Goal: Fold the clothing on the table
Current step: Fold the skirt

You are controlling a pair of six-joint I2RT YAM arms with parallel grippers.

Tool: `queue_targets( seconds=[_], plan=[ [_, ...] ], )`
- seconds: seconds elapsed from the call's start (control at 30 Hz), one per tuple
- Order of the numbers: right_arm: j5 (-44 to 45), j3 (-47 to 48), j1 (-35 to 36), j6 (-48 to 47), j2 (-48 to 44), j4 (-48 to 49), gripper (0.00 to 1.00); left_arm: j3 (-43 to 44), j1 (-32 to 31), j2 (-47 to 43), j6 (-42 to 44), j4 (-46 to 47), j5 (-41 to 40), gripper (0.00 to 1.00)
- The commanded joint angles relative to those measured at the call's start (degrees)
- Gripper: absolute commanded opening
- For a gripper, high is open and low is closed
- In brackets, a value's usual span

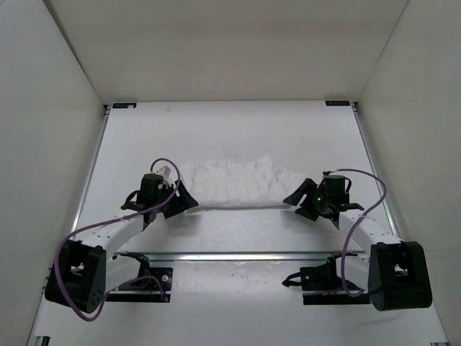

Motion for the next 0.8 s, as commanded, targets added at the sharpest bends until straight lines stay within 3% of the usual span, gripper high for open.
queue_targets(
  seconds=[0.0,0.2,0.27,0.33,0.37,0.43,0.47,0.63,0.77],
  plan=[
    [-0.5,-0.3,0.8,3.5,1.7,8.8,0.63,-1.6,-1.0,1.9,-0.6,2.8,-2.4,0.78],
    [-3.6,-0.2,0.0,5.5,10.5,18.6,0.63,-1.4,-2.4,7.7,-1.7,9.0,-6.5,0.76],
    [-3.9,1.3,0.6,5.2,13.3,19.1,0.46,-0.9,-3.2,10.4,-2.0,10.9,-7.5,0.74],
    [-5.0,2.7,0.3,4.9,15.9,18.6,0.12,0.0,-3.4,12.7,-1.9,13.5,-6.7,0.54],
    [-5.6,3.3,0.8,4.6,15.8,18.4,0.01,0.6,-3.5,13.8,-2.1,13.9,-6.4,0.45],
    [-5.3,4.6,-0.6,2.7,14.5,15.2,0.0,2.1,-4.1,15.6,-2.4,14.9,-5.2,0.07],
    [-4.4,5.0,-0.8,1.4,13.3,13.9,0.0,2.3,-5.1,16.6,-2.9,15.6,-5.4,0.0],
    [-1.3,18.6,-1.9,-10.5,10.3,-3.7,0.0,4.4,-10.1,20.4,-5.9,20.7,-4.9,0.0],
    [1.7,35.0,5.1,-19.7,14.2,-13.5,0.0,6.1,-10.8,23.1,-7.9,23.8,-5.0,0.0]
  ],
)
